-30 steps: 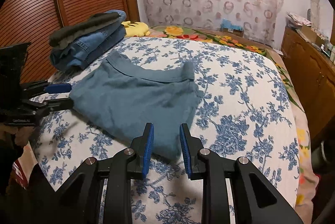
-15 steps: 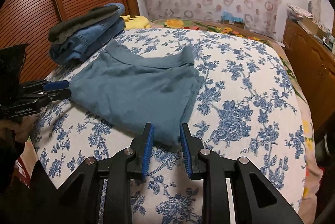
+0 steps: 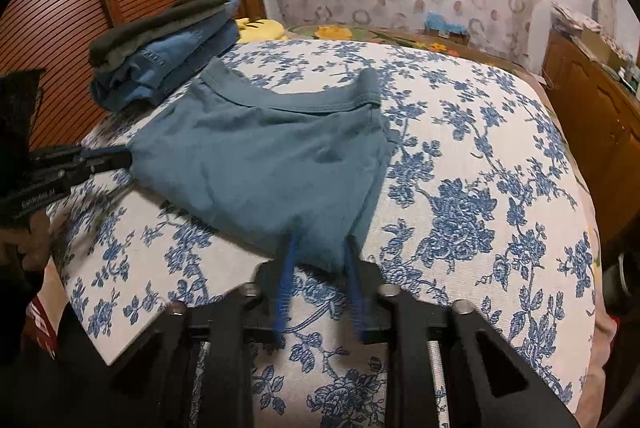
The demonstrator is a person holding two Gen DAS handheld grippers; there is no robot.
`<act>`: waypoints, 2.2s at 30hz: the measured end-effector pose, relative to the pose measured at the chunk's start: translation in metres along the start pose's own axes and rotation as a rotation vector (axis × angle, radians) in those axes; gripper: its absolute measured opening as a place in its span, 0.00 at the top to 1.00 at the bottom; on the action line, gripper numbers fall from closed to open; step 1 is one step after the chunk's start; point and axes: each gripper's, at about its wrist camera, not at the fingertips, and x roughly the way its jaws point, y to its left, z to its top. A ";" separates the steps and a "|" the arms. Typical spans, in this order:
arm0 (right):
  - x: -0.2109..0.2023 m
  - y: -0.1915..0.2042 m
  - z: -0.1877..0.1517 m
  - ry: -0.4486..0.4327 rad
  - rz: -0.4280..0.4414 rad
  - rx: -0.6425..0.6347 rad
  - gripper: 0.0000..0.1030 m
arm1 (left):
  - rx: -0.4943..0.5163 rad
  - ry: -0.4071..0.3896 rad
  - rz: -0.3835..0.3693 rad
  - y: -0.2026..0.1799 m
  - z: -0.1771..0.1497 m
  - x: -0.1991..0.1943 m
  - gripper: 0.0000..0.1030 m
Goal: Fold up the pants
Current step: 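Pinch the shorts edge with both tools, then open them, then move both open tools toward the waistband edge of the shorts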
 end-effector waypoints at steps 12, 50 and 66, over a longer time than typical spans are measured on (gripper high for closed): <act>-0.042 0.004 -0.018 -0.062 0.061 -0.002 0.92 | 0.010 -0.032 -0.041 -0.008 -0.008 -0.039 0.97; -0.037 0.001 -0.010 -0.106 -0.011 0.083 0.55 | 0.009 0.013 0.016 0.003 0.021 -0.002 0.52; 0.010 -0.008 0.014 -0.019 -0.062 0.142 0.51 | -0.044 0.121 0.044 0.021 0.029 0.049 0.52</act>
